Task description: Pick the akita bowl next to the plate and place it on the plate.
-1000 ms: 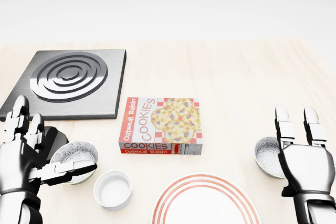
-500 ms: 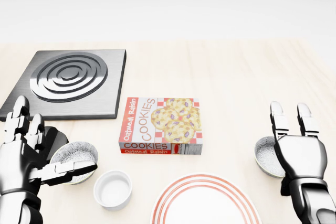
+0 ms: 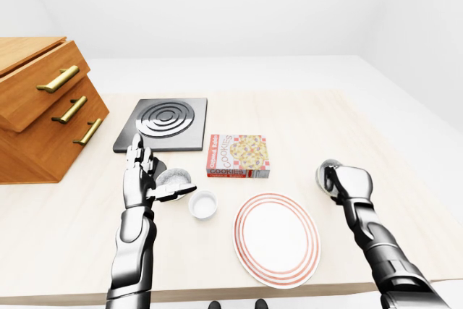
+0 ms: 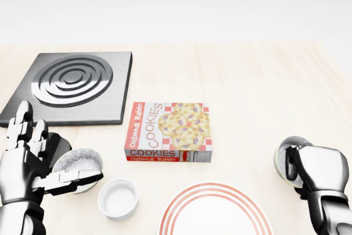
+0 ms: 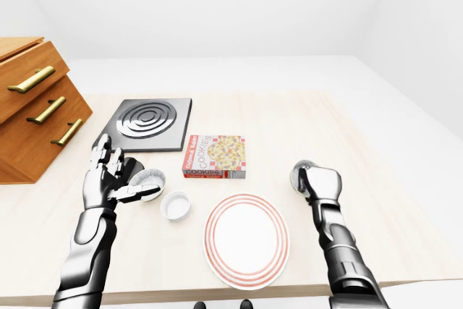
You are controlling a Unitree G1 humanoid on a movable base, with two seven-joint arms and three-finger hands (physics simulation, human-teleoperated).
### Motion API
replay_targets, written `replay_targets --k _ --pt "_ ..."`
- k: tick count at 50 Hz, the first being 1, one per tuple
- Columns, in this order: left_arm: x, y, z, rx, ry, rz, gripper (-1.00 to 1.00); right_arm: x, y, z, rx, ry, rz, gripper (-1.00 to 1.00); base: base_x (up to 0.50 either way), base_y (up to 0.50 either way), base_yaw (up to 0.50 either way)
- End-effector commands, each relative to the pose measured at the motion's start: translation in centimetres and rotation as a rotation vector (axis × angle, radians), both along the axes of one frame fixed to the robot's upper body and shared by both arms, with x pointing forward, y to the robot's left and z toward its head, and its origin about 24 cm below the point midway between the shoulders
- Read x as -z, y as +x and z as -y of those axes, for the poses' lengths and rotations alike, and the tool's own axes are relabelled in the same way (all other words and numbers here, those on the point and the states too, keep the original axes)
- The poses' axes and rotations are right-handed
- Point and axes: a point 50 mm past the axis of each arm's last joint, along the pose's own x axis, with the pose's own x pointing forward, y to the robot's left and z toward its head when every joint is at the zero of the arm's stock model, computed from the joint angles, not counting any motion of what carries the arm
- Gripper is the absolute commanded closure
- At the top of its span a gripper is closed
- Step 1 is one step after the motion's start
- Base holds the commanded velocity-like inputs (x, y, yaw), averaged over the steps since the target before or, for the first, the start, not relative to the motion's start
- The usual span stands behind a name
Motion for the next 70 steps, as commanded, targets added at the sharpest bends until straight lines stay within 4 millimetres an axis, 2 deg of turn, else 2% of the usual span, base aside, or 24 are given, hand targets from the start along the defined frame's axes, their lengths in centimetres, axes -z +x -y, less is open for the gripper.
replay_targets --k 1,9,22,25,28,33,37,39,42,50,51,58,65,70 --pt "0.2 0.0 0.0 0.002 0.002 0.000 -1.00 -0.9 -0.3 0.4 0.023 0.035 0.064 1.00 0.00 0.00 0.00" --pt "-0.3 -0.2 0.2 0.003 0.002 -0.001 -1.00 -2.9 -0.1 0.4 0.020 0.037 0.165 1.00 0.00 0.00 0.00" --pt "0.2 0.0 0.0 0.002 0.003 -0.004 -1.00 -8.0 -1.0 -0.8 -0.047 -0.049 0.405 1.00 0.00 0.00 0.00" --pt "0.3 0.0 0.0 0.001 0.002 -0.005 -1.00 -8.3 -1.1 -0.8 -0.043 -0.036 0.425 1.00 0.00 0.00 0.00" --pt "0.4 0.1 0.0 0.000 0.002 -0.005 -1.00 -7.8 -0.9 -0.8 -0.041 -0.037 0.399 1.00 0.00 0.00 0.00" --pt "0.1 0.0 0.1 0.000 0.002 -0.006 -1.00 -8.6 -1.4 -0.9 -0.040 -0.013 0.448 1.00 0.00 0.00 0.00" --pt "0.1 0.0 0.0 -0.002 0.001 -0.007 -1.00 -9.2 -2.5 -1.3 -0.040 0.035 0.500 1.00 0.00 0.00 0.00" --pt "0.1 0.0 0.0 -0.003 0.000 -0.007 -1.00 -10.1 -3.6 -1.8 -0.043 0.121 0.559 1.00 0.00 0.00 0.00" --pt "0.3 0.1 0.0 -0.002 0.000 -0.006 -1.00 -10.6 -4.8 -3.0 -0.087 0.241 0.468 1.00 0.00 0.00 0.00" --pt "-0.1 0.0 0.1 -0.002 -0.001 -0.005 -1.00 -11.5 -6.7 -5.1 -0.182 0.397 0.308 1.00 0.00 0.00 0.00" --pt "0.3 0.1 -0.1 -0.002 0.000 -0.004 -1.00 -11.6 -7.1 -5.5 -0.207 0.424 0.278 1.00 0.00 0.00 0.00" --pt "0.4 0.1 -0.1 -0.002 0.000 -0.005 -1.00 -11.9 -8.2 -6.8 -0.278 0.499 0.187 1.00 0.00 0.00 0.00" --pt "0.6 0.3 -0.2 -0.002 0.000 -0.004 -1.00 -13.6 -9.1 -8.8 -0.431 0.574 0.134 1.00 0.00 0.00 0.00" --pt "0.5 0.2 -0.1 -0.003 0.000 -0.006 -1.00 -13.4 -9.7 -9.5 -0.470 0.571 0.062 1.00 0.00 0.00 0.00"
